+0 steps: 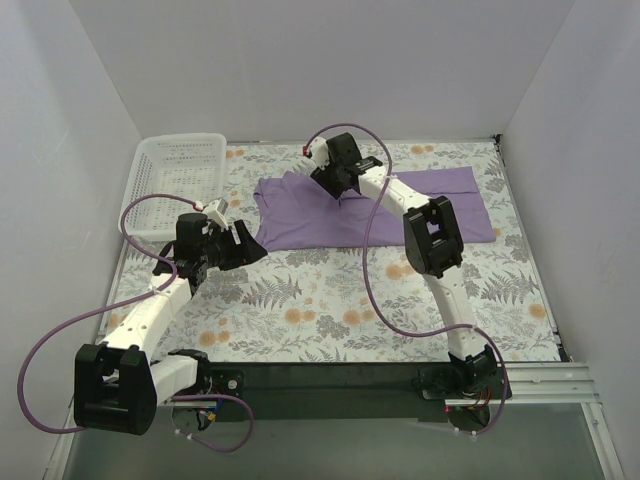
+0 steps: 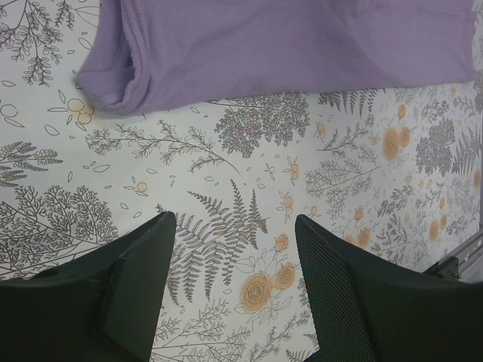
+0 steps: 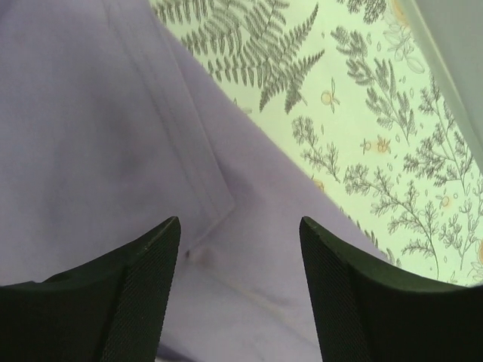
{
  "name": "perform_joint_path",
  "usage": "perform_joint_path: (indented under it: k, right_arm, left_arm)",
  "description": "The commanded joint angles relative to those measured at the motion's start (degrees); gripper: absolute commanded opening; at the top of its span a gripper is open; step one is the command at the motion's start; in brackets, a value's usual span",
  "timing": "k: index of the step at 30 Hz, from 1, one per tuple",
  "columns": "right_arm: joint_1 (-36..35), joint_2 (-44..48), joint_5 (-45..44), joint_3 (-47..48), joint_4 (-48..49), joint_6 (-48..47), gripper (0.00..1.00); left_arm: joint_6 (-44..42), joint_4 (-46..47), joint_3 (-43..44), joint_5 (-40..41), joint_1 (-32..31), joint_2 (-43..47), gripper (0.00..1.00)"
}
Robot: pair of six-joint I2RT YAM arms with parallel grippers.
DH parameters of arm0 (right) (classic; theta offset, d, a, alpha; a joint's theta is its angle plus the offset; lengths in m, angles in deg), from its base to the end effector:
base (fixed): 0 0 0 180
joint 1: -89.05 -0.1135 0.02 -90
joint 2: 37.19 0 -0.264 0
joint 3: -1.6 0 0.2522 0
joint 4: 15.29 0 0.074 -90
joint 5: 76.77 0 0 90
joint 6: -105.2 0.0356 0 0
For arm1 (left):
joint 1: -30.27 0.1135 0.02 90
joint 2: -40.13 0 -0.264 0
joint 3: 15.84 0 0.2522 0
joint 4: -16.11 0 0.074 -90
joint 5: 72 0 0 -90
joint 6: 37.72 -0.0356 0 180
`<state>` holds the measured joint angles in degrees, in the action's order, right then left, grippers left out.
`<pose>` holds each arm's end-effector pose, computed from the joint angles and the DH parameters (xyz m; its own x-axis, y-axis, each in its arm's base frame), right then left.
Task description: Fold and stack the t-shirts
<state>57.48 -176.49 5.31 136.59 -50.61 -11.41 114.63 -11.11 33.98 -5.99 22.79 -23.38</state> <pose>0.4761 0.2868 0.1970 -0.2941 -0.7014 -0.6492 -0.6262 0.6546 -0.4236 0.2240 -0.0440 0.2203 -0.6765 -0.7274 -0.1149 -0.3786 0.4773 -0.7930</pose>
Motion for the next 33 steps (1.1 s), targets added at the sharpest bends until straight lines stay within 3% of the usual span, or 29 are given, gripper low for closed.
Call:
perform_joint_path:
  k: [1, 2, 5, 8, 10, 13, 17, 23, 33]
  right_arm:
    - [2.0, 9.4, 3.0, -5.3, 1.5, -0.3, 0.72]
    - [2.7, 11.5, 5.2, -7.6, 1.2, -1.3, 0.73]
    - [3.4, 22.2, 22.4, -21.2, -2.1, -10.7, 0.77]
    - [3.6, 38.4, 30.6, -38.2, -3.5, -21.2, 0.79]
    - [4.1, 44.4, 33.0, -49.3, -3.6, -24.8, 0.8]
    - [7.6, 54.8, 38.6, -60.5, -4.2, -29.5, 0.82]
    - [13.5, 66.3, 47.4, -70.7, -5.0, -30.3, 0.83]
    - [19.4, 74.5, 52.8, -81.7, -4.9, -28.8, 0.85]
    - [26.7, 78.9, 57.8, -84.0, -4.5, -27.5, 0.86]
  left_arm:
    - [-1.0, 0.0, 0.2, 0.7, 0.2, 0.6, 0.63]
    - [-1.0, -0.1, 0.3, 0.8, 0.2, 0.7, 0.63]
    - [-1.0, -0.3, 0.5, 1.5, 0.2, 1.1, 0.64]
    - [-0.9, -0.5, 0.6, 3.0, 0.2, 2.2, 0.68]
    - [-1.0, -1.0, 0.9, 4.0, 0.2, 2.8, 0.72]
    - [-1.3, -1.9, 1.2, 6.1, 0.2, 3.1, 0.82]
    - [-1.0, -2.5, 1.1, 6.3, 0.2, 3.6, 0.87]
    - [-0.5, -2.6, 0.9, 5.0, 0.2, 4.6, 0.88]
    - [0.2, -2.1, -0.9, 1.9, 0.2, 8.7, 0.86]
